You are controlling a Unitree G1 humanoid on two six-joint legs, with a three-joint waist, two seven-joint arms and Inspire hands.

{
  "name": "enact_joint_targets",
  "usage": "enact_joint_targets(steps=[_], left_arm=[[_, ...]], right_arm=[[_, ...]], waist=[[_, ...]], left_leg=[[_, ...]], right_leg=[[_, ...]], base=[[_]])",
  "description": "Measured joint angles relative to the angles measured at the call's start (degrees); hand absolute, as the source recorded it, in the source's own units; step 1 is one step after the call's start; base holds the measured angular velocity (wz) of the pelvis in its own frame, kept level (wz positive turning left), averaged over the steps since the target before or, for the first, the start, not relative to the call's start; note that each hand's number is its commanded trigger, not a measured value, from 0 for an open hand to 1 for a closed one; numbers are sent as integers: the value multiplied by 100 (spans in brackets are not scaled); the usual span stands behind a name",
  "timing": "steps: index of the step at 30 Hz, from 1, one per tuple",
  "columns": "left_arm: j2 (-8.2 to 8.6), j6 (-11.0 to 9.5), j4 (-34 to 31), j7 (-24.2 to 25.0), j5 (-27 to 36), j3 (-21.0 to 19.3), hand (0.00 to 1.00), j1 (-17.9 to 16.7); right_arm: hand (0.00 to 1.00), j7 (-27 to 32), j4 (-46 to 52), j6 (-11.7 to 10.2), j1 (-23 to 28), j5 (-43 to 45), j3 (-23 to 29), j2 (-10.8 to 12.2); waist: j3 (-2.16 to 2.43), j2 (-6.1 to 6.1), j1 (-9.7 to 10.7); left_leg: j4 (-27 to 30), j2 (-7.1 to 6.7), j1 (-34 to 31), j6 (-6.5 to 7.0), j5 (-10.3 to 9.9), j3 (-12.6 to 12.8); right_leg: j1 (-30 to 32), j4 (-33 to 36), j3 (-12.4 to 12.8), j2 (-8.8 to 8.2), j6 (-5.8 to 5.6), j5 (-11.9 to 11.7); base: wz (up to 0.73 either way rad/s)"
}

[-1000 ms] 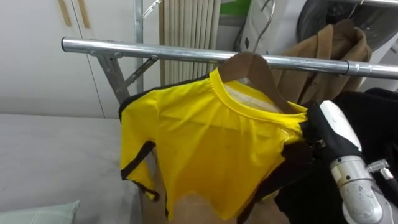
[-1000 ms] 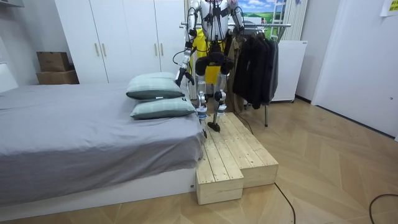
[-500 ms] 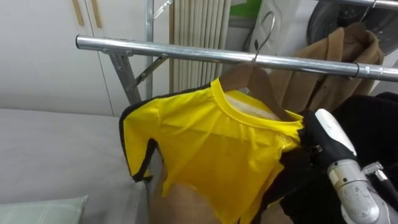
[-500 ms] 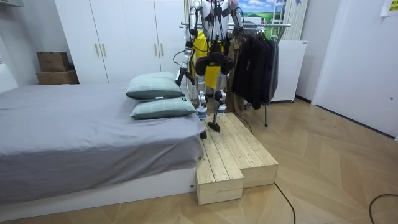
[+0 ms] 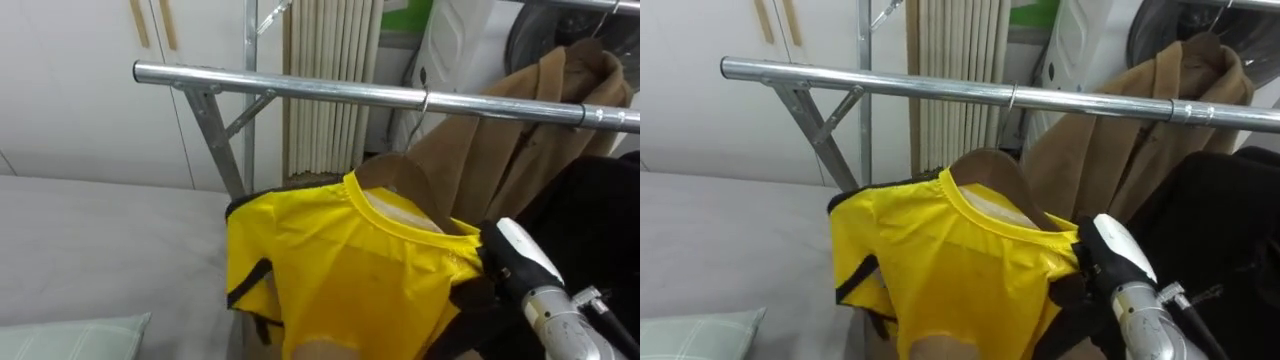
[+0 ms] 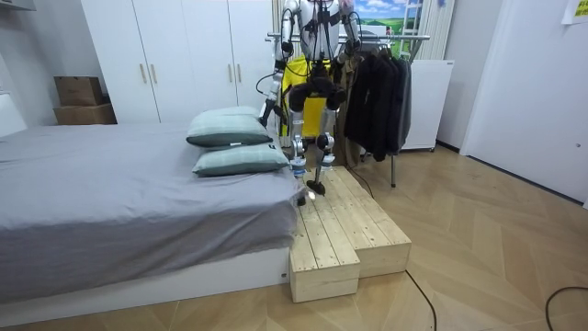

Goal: Hang clothes

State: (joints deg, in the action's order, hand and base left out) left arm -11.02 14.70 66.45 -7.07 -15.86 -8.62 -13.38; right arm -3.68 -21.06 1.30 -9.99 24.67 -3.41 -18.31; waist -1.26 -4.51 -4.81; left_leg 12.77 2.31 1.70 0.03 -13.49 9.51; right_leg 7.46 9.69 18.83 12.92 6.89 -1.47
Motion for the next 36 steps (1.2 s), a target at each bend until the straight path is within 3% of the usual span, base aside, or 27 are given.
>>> enact_joint_targets(steps=[5, 8, 13, 19, 26, 27, 28, 29, 36], left_arm=[[-2, 0, -8, 0, 4, -2, 0, 5], [-3, 0, -7, -9, 7, -13, 0, 3], [-2, 0, -6, -15, 5, -23, 0, 3], [-3, 0, -4, -14, 1, -25, 0, -11], [-3, 0, -3, 3, 1, -30, 0, -15], [-2, 0, -3, 4, 1, -53, 0, -15], [-2, 0, -4, 4, 1, -70, 0, -15], [-2, 0, -4, 4, 1, -73, 0, -15], [1, 0, 1, 6, 2, -73, 0, -18]], right_arm=[[100, -10, -218, -12, -6, -381, -197, 23], [100, 41, -564, -80, -31, -530, -205, 157], [100, 100, -1273, -421, -215, -650, -208, 404], [100, 186, -1610, -647, -234, -652, -202, 421], [100, 234, -1777, -759, -235, -652, -199, 423], [76, 233, -1788, -759, -236, -652, -194, 424], [24, 233, -1802, -759, -237, -652, -192, 424], [0, 233, -1810, -759, -237, -652, -190, 424], [0, 234, -1909, -764, -232, -652, -154, 424]], waist=[[0, 0, 1], [-2, 1, -4], [3, -6, -12], [2, -3, -12], [11, 15, -14], [11, 16, -15], [14, 18, -15], [18, 20, -15], [14, 53, -15]], left_leg=[[-36, 0, 1, 15, -9, 19], [-20, 1, 55, 1, 0, -8], [-83, 0, 87, 10, -6, -5], [-103, 0, 161, 0, -1, -44], [-109, 1, 194, -8, -5, -94], [-110, 1, 199, -8, -5, -95], [-110, 1, 203, -9, -5, -96], [-111, 1, 204, -9, -5, -97], [-117, 3, 262, -10, -4, -120]], right_leg=[[1, -3, -1, 4, -10, 7], [-49, -8, -9, 5, -3, 18], [-71, -4, -18, 10, 6, 24], [-133, -8, -67, -1, 26, 65], [-177, -2, -121, -16, 29, 92], [-175, -3, -136, -18, 33, 95], [-169, -1, -156, -22, 39, 106], [-169, 0, -160, -23, 39, 108], [-240, -4, -164, -22, 45, 111]], base=[[0], [0], [0], [4], [5], [3], [3], [0], [0]])
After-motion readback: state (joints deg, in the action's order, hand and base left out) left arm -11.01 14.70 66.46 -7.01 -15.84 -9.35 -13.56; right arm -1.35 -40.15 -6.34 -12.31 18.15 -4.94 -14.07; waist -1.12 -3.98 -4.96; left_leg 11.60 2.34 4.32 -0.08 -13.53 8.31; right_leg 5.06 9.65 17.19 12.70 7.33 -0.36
